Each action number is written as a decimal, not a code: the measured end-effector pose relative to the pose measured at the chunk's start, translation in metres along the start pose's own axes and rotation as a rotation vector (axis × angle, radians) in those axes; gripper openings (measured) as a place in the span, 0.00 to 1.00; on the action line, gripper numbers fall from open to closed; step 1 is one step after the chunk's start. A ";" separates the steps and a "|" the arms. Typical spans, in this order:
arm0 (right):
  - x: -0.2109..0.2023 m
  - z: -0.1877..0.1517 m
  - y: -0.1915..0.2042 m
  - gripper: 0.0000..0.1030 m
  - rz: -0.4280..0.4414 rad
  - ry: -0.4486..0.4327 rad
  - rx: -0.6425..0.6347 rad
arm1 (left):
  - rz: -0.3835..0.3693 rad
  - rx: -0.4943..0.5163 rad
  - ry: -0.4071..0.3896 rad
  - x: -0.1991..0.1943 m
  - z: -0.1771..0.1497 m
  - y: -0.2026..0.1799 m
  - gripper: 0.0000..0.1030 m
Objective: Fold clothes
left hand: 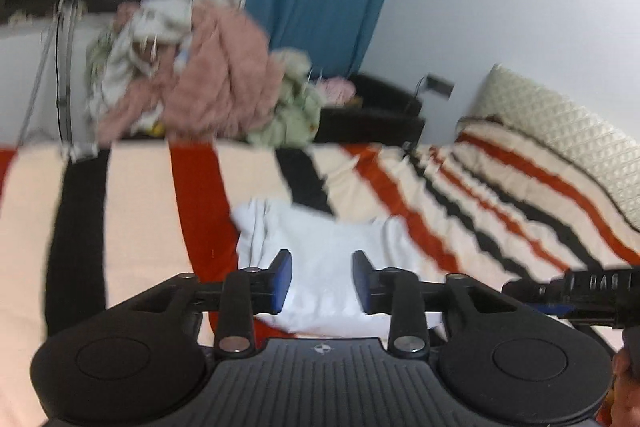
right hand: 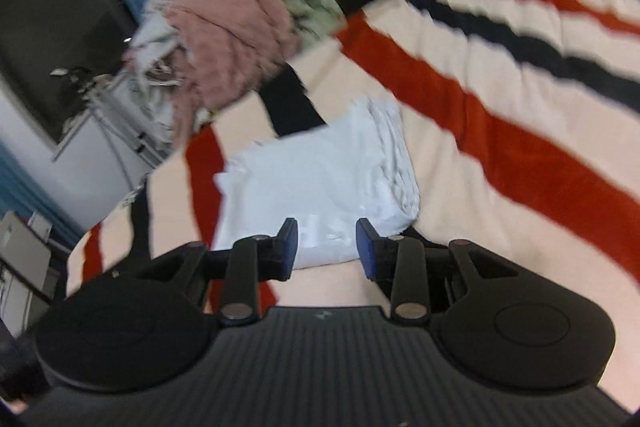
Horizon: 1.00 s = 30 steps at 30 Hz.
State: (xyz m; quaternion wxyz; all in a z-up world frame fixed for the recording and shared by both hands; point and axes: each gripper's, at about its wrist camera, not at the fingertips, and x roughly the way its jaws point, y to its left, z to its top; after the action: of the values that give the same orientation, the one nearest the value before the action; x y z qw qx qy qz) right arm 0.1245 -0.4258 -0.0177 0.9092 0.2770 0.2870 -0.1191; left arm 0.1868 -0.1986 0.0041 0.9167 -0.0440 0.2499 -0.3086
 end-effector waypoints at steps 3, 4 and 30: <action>-0.047 -0.011 0.025 0.72 -0.014 -0.057 -0.113 | 0.007 0.044 -0.064 -0.059 0.008 -0.023 0.85; -0.063 -0.018 0.030 0.89 -0.003 -0.089 -0.144 | 0.021 0.072 -0.079 -0.075 0.007 -0.030 0.95; -0.162 -0.163 0.071 0.90 0.018 -0.341 -0.389 | 0.163 0.036 -0.173 -0.295 -0.109 -0.033 1.00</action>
State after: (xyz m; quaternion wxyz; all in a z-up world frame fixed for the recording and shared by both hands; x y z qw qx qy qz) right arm -0.0540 -0.2658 -0.0024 0.9816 0.0754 0.1449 -0.0987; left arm -0.0860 -0.0433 0.0442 0.9575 -0.0337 0.1670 -0.2326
